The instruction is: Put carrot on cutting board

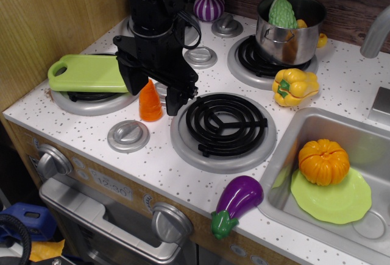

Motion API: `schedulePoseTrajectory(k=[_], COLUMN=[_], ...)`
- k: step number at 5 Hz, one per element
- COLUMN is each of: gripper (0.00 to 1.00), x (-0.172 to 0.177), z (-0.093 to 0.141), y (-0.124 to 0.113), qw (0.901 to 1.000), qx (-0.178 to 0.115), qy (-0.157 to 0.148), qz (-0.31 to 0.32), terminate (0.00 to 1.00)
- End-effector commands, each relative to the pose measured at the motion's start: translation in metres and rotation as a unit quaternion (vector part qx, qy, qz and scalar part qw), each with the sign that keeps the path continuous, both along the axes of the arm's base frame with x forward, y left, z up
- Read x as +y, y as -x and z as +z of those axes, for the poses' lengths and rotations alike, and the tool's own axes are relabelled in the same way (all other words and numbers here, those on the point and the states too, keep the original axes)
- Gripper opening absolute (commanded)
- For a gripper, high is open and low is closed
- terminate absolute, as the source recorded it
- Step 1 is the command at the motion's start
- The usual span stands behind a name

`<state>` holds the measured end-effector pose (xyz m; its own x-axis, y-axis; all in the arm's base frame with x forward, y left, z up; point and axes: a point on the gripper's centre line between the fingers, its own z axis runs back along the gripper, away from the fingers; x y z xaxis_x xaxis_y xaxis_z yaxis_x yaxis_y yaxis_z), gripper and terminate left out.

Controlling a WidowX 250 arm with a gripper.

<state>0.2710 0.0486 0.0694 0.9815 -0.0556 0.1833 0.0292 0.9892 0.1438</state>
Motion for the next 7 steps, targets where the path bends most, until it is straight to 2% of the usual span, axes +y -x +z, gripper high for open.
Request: schedulePoseTrajectory(k=[1, 2, 4, 6, 7], gripper=[1.00, 1.00, 1.00, 1.00, 1.00], x=[0.000, 0.014, 0.047, 0.050, 0.046], z=[0.000, 0.004, 0.003, -0.010, -0.019], y=[0.000, 0.003, -0.012, -0.026, -0.027], qw=[1.0000, 0.9999, 0.9991, 0.9977, 0.9971], qx=[0.000, 0.002, -0.015, -0.043, -0.055], qy=[0.000, -0.013, -0.030, 0.000, 0.003], qz=[0.000, 0.004, -0.026, -0.052, -0.051], terminate=[0.00, 0.00, 0.00, 0.00, 0.00])
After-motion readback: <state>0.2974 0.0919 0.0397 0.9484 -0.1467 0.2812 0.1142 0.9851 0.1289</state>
